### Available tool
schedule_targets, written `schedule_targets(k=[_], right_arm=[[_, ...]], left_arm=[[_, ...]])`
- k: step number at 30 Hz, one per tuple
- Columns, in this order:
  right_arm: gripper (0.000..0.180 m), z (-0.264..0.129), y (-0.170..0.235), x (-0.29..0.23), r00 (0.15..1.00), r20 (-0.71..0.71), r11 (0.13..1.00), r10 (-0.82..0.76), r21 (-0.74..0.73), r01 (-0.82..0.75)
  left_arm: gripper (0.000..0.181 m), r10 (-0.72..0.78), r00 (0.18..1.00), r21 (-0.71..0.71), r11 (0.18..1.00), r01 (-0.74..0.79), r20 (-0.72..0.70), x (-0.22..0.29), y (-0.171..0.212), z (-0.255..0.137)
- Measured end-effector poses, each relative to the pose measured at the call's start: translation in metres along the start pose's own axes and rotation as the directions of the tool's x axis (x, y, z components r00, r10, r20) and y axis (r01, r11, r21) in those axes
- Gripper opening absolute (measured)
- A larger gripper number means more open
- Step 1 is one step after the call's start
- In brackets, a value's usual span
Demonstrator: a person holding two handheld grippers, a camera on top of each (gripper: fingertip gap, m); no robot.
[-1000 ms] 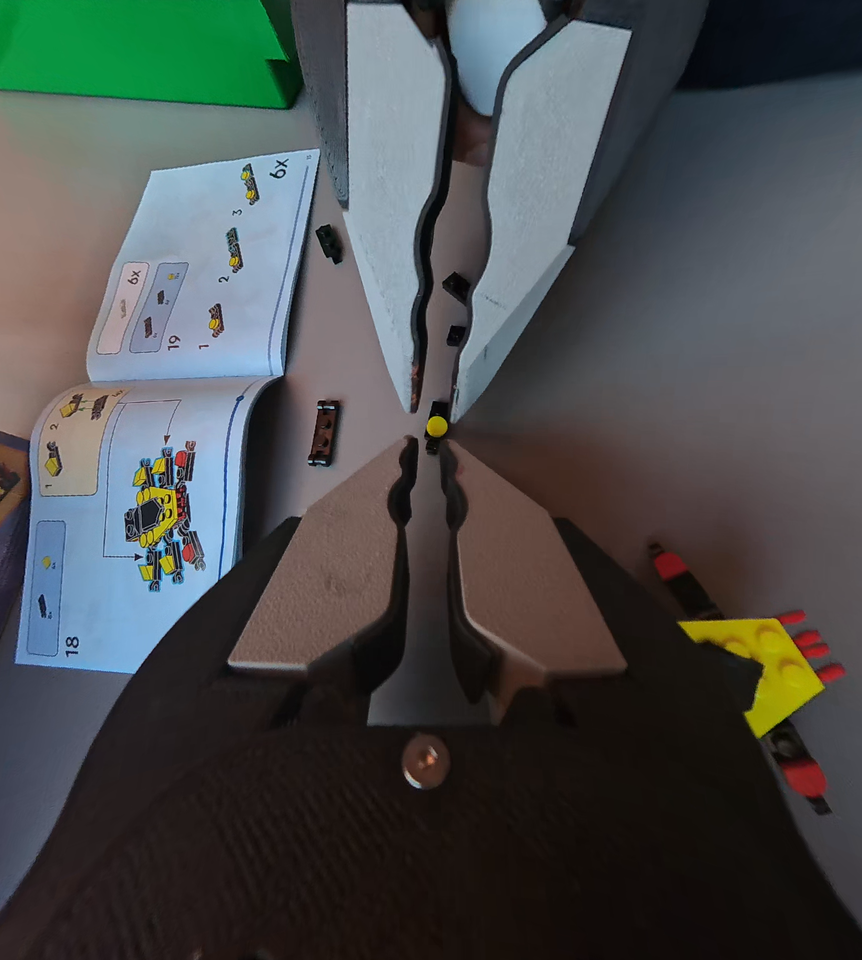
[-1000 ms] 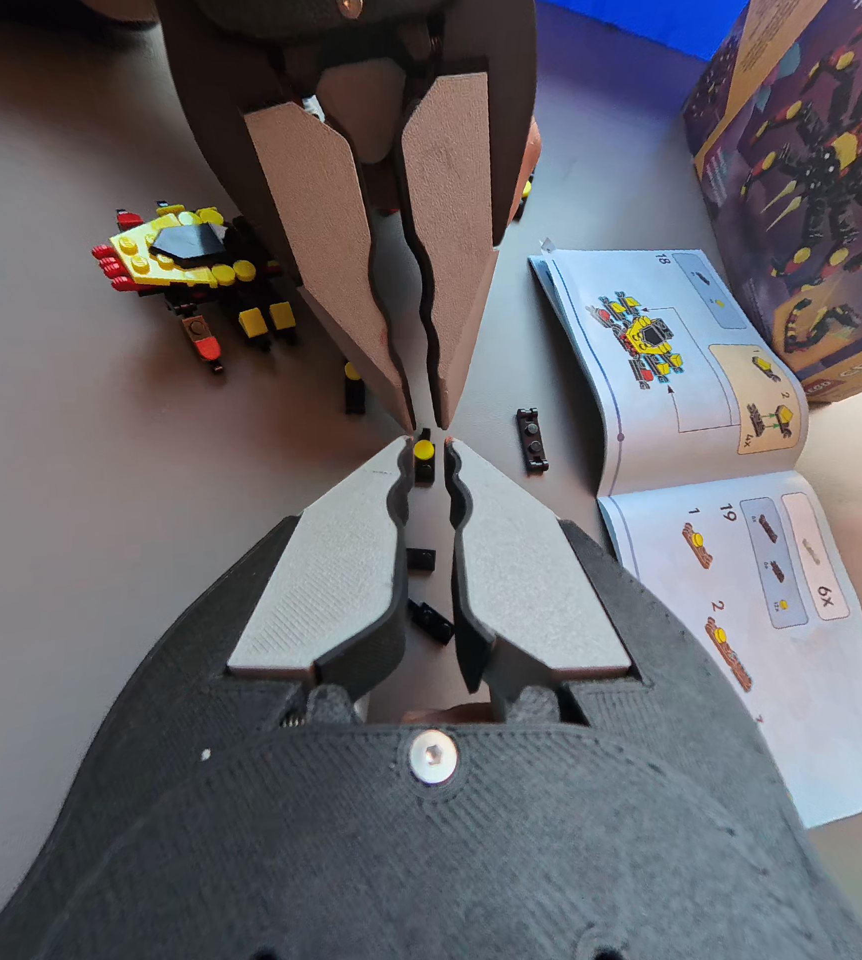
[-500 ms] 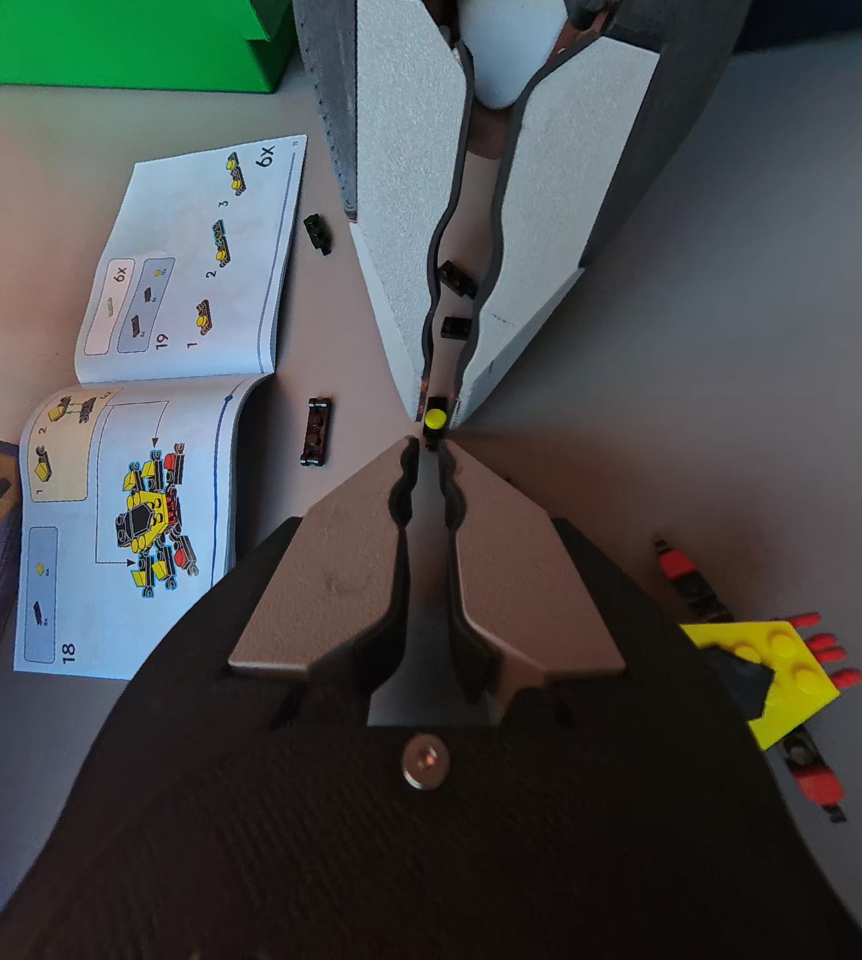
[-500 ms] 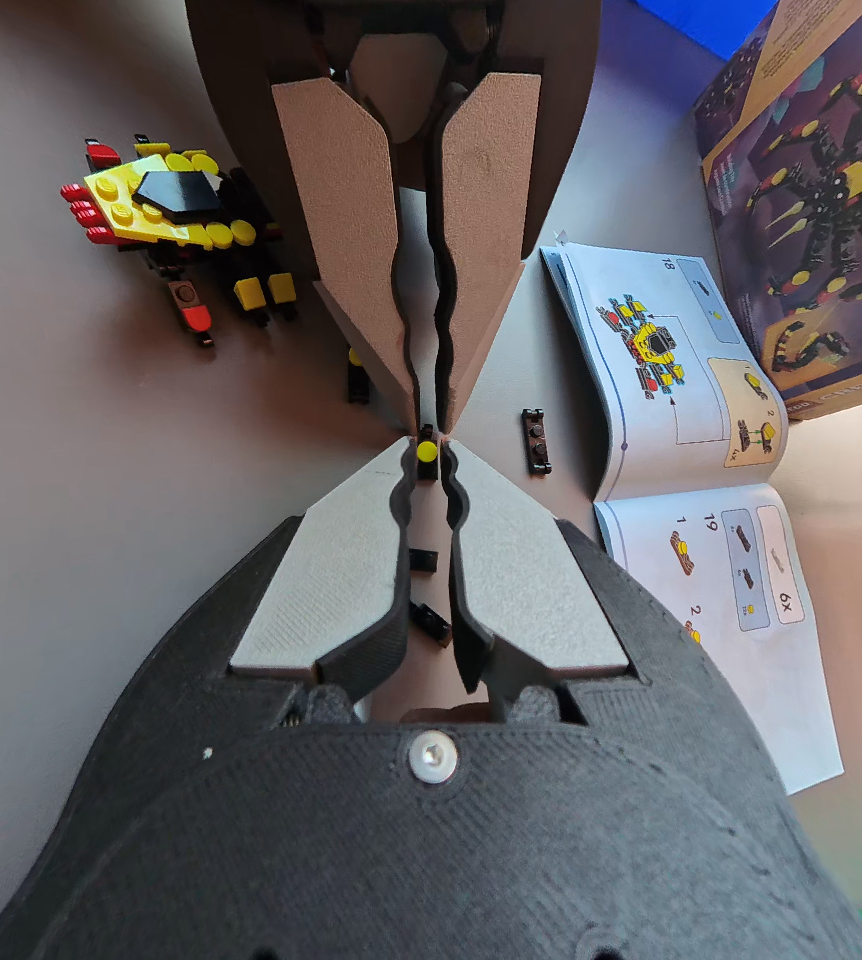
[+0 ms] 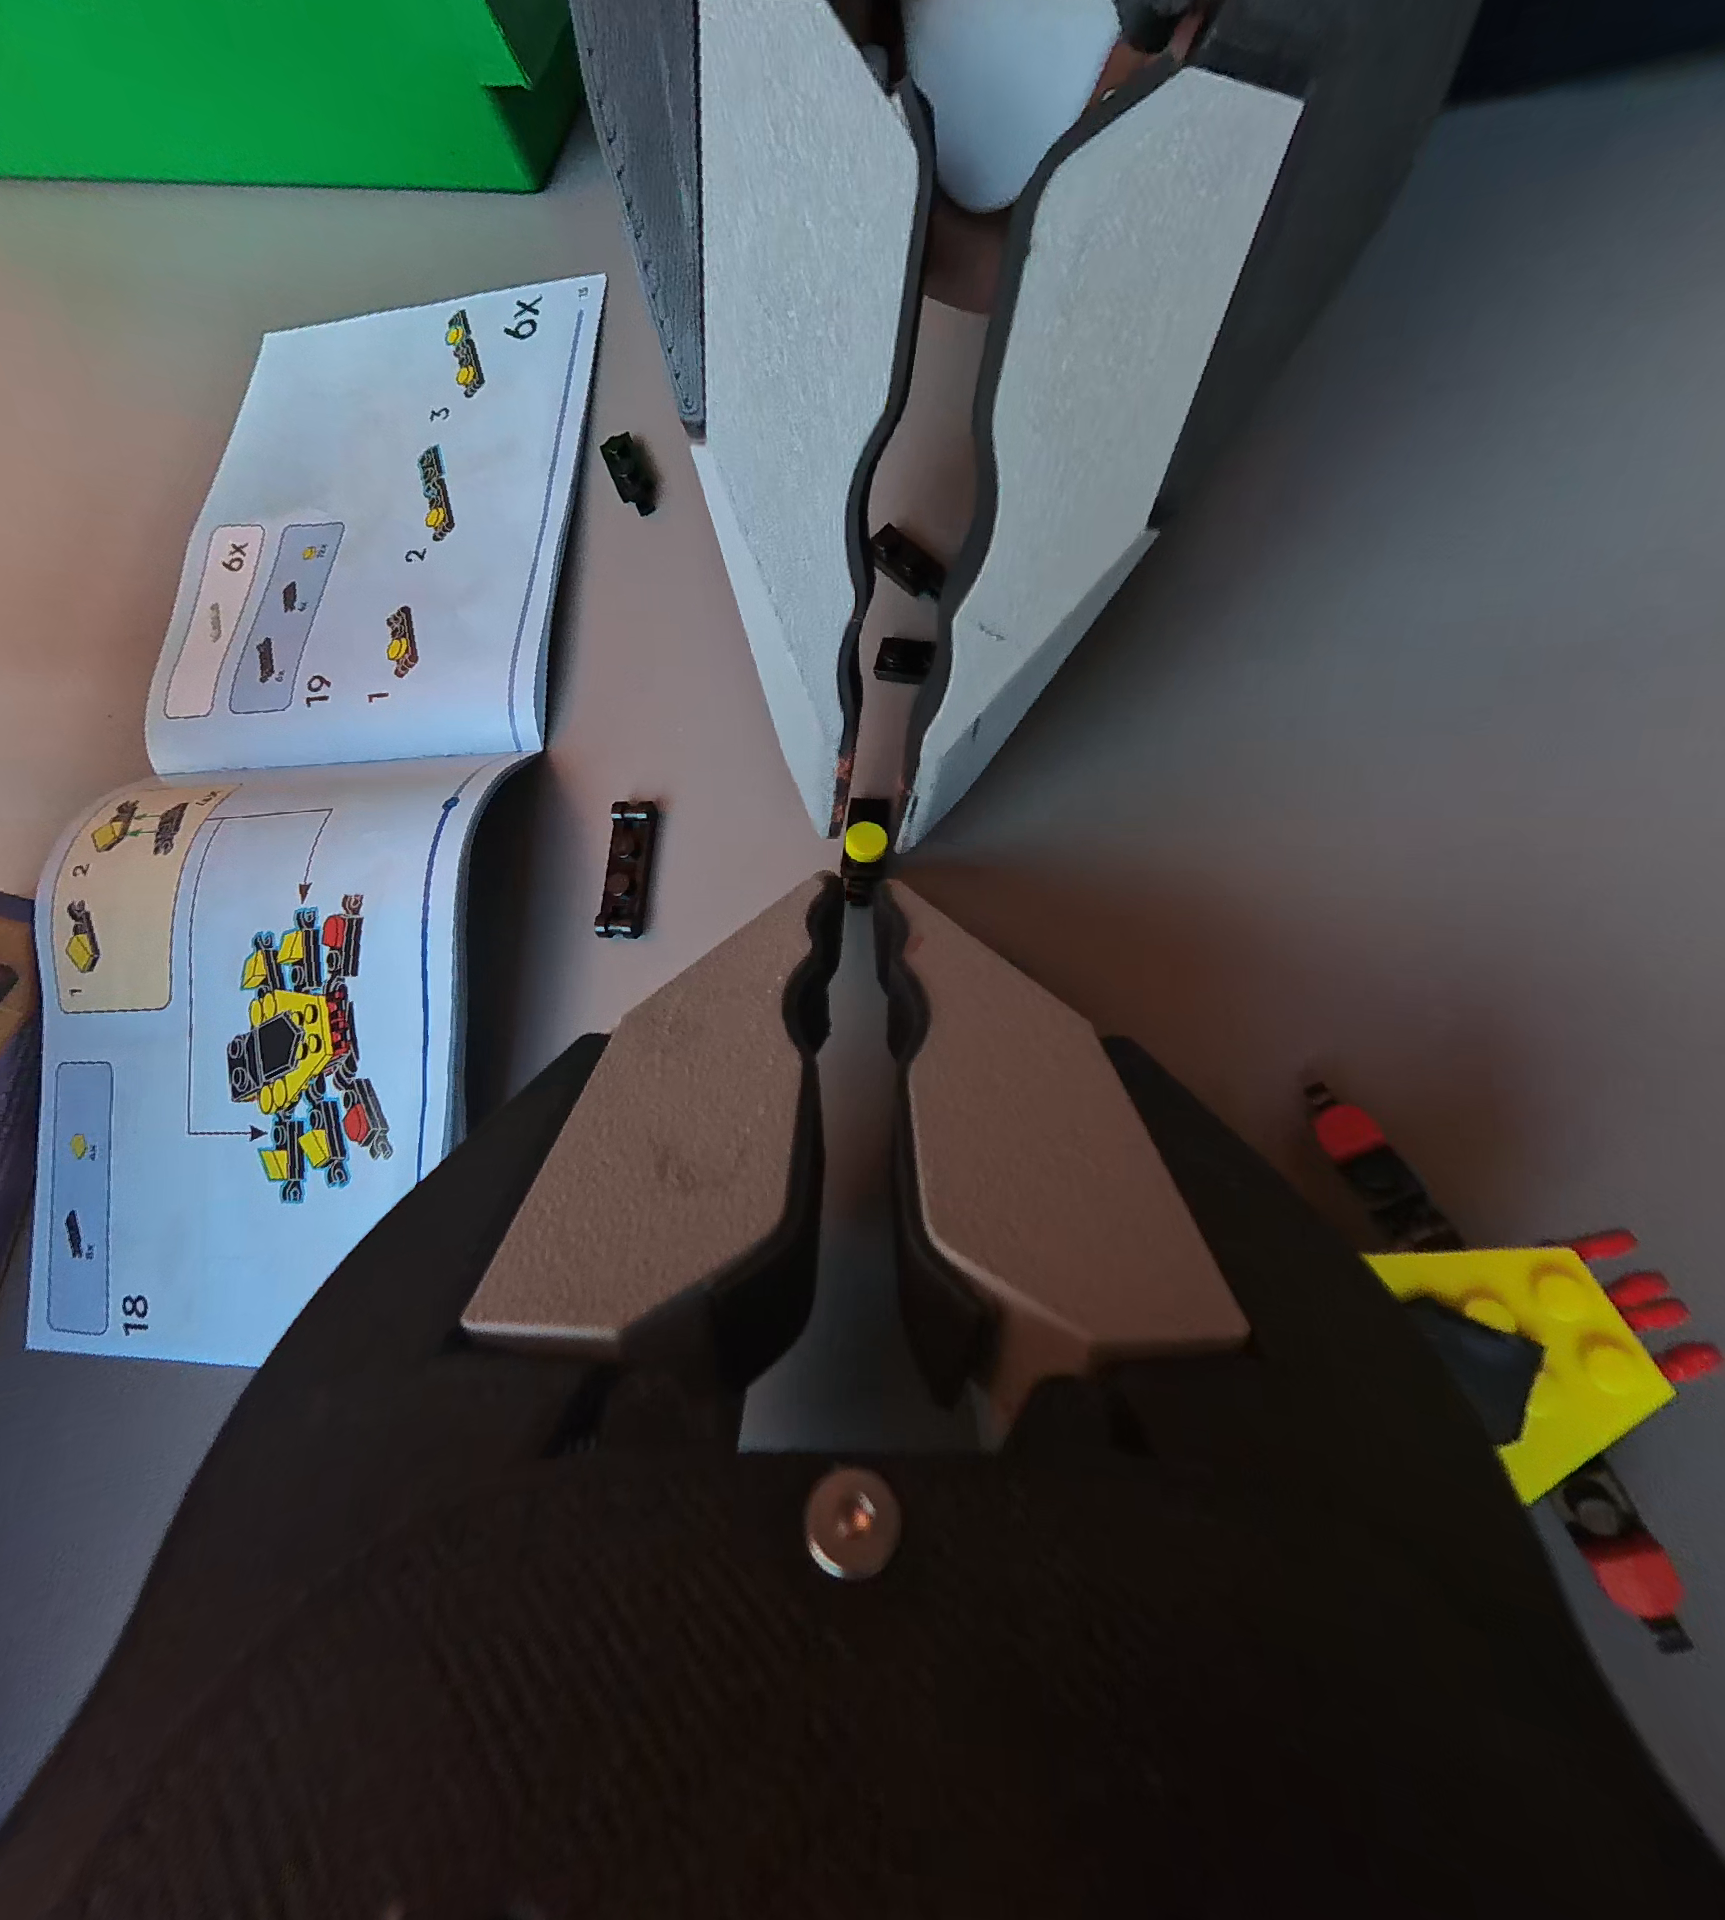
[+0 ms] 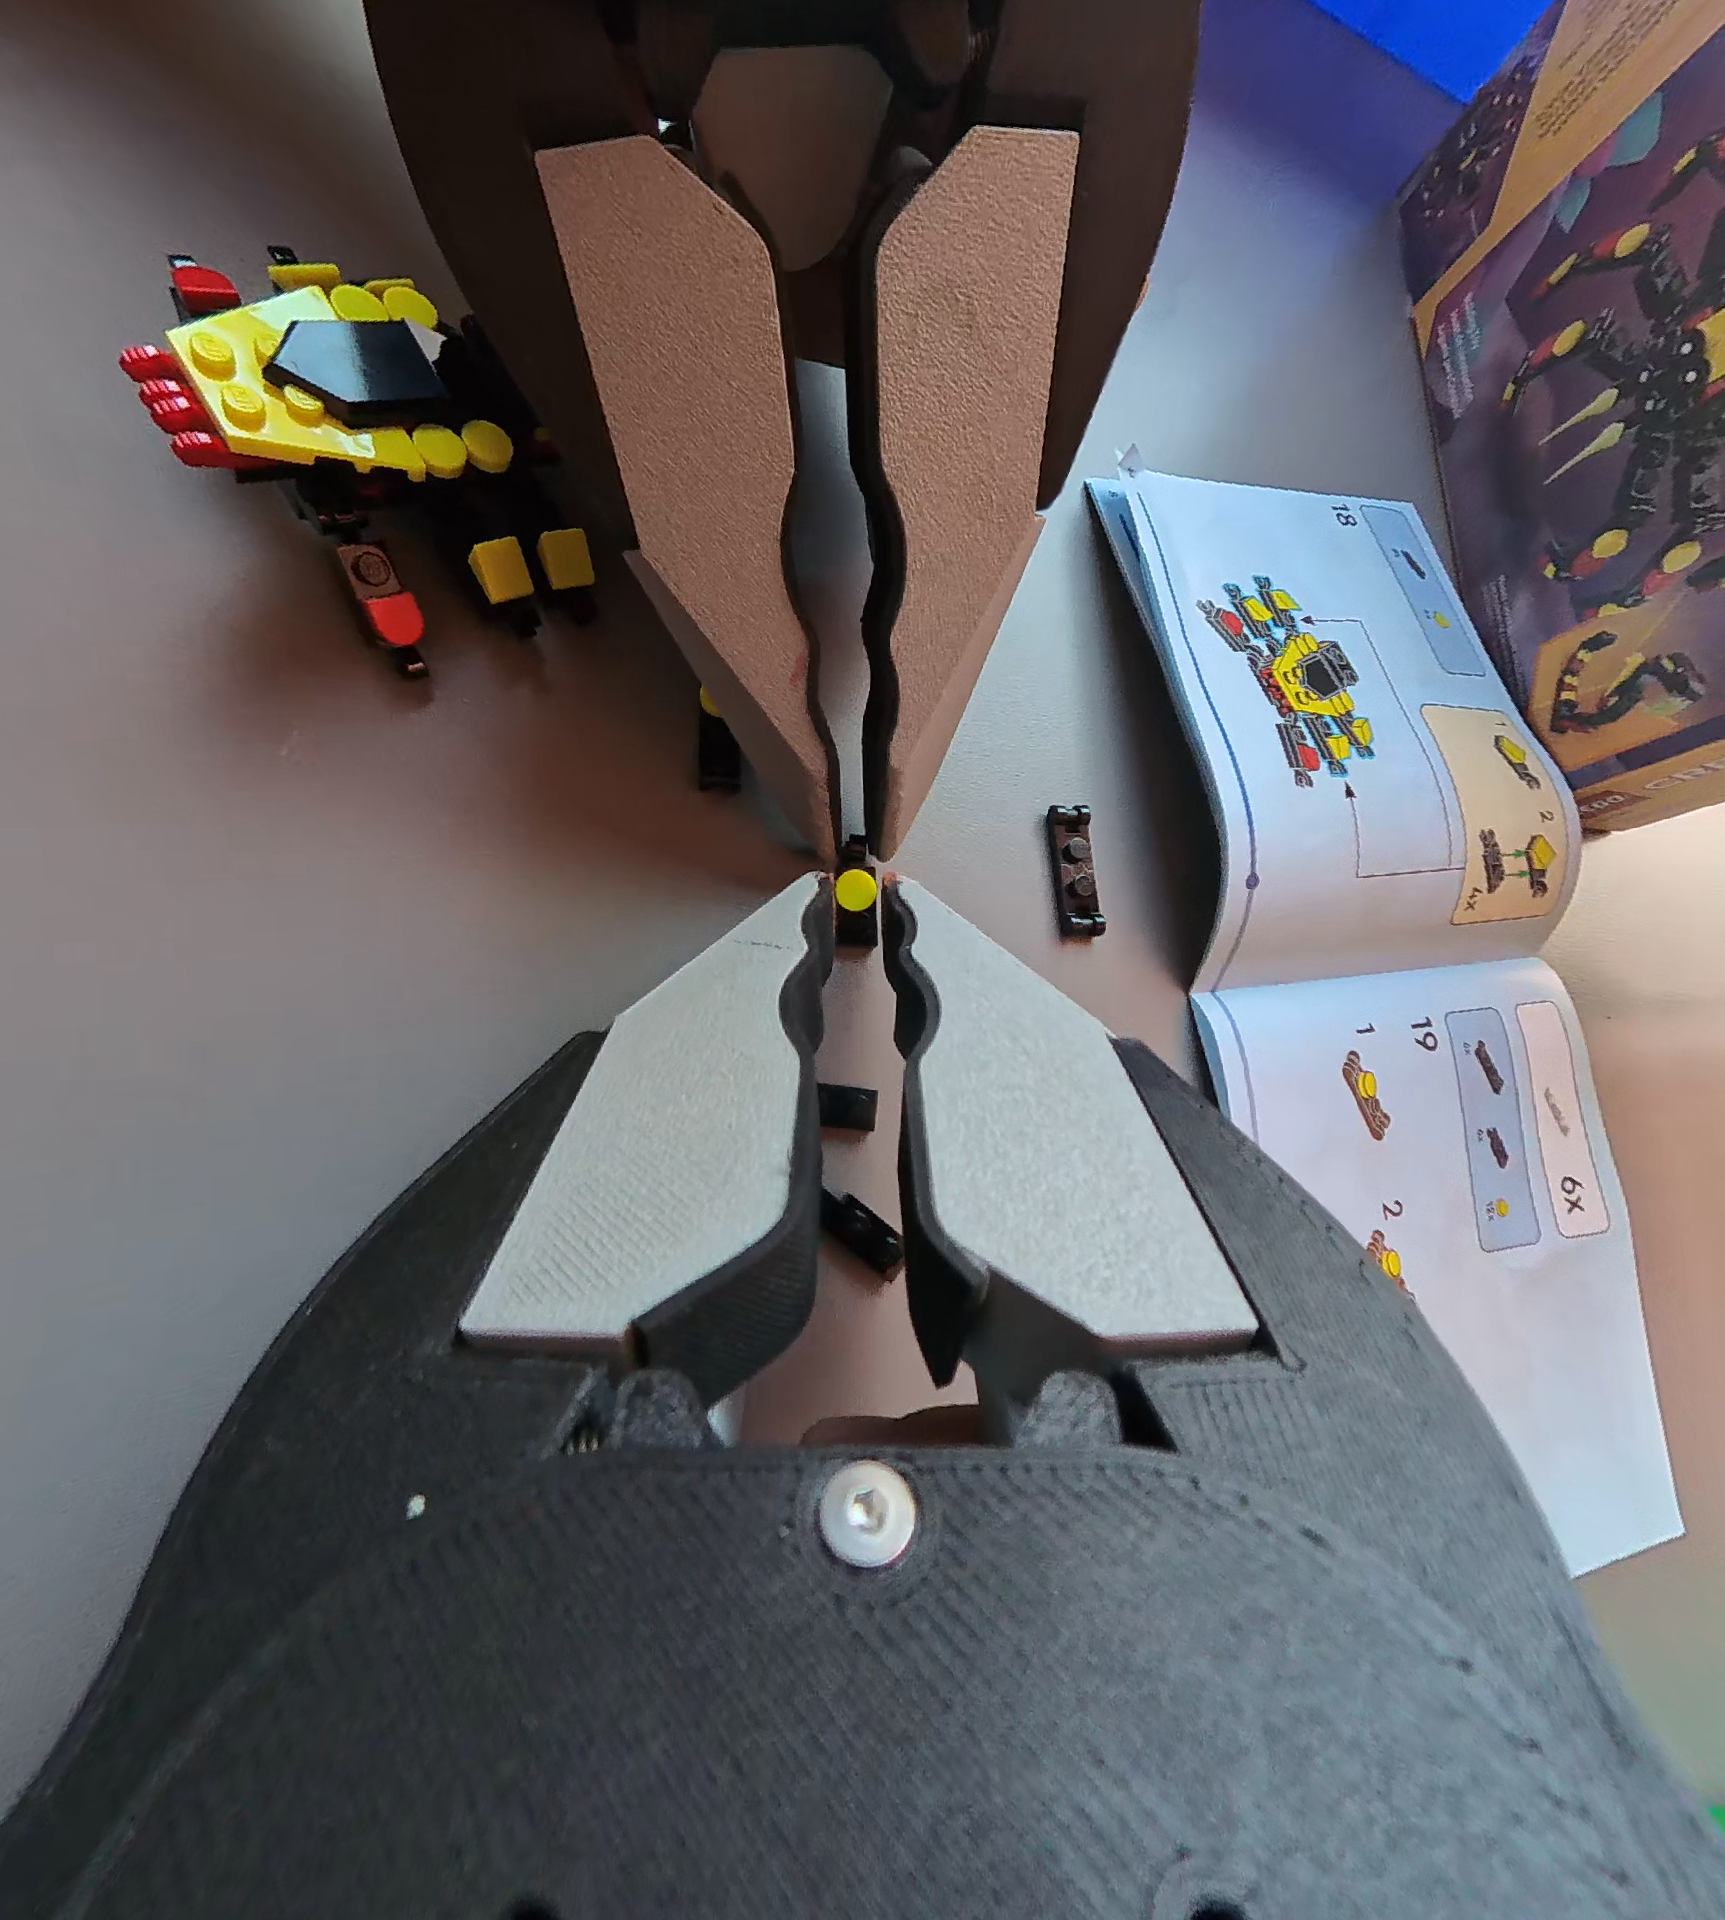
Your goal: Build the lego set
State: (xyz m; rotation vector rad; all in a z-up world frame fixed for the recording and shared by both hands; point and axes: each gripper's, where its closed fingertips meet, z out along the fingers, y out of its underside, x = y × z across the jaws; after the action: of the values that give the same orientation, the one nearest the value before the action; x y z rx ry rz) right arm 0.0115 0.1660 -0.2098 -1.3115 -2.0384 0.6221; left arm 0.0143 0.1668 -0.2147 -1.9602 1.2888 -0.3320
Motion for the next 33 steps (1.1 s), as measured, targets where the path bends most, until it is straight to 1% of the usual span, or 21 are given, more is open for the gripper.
schedule_targets(k=[20, 27, 33], right_arm=[[0.004, 0.0009, 0.0019, 0.0011, 1.0, -0.003, 0.998, 0.019, -0.053, -0.019], [0.004, 0.0021, 0.002, 0.002, 0.998, 0.048, 0.994, 0.044, -0.104, -0.039], [0.004, 0.0021, 0.003, 0.002, 0.991, 0.131, 0.983, 0.025, -0.186, 0.0]], left_arm=[[0.001, 0.013, 1.0, 0.001, 1.0, -0.013, -0.004, 0.0005, -0.0005, 0.0008], [0.001, 0.013, 1.0, 0.003, 1.0, -0.013, -0.012, -0.0008, 0.0003, 0.0002], [0.001, 0.006, 1.0, 0.005, 1.0, -0.006, -0.025, -0.0008, 0.0005, 0.0002]])
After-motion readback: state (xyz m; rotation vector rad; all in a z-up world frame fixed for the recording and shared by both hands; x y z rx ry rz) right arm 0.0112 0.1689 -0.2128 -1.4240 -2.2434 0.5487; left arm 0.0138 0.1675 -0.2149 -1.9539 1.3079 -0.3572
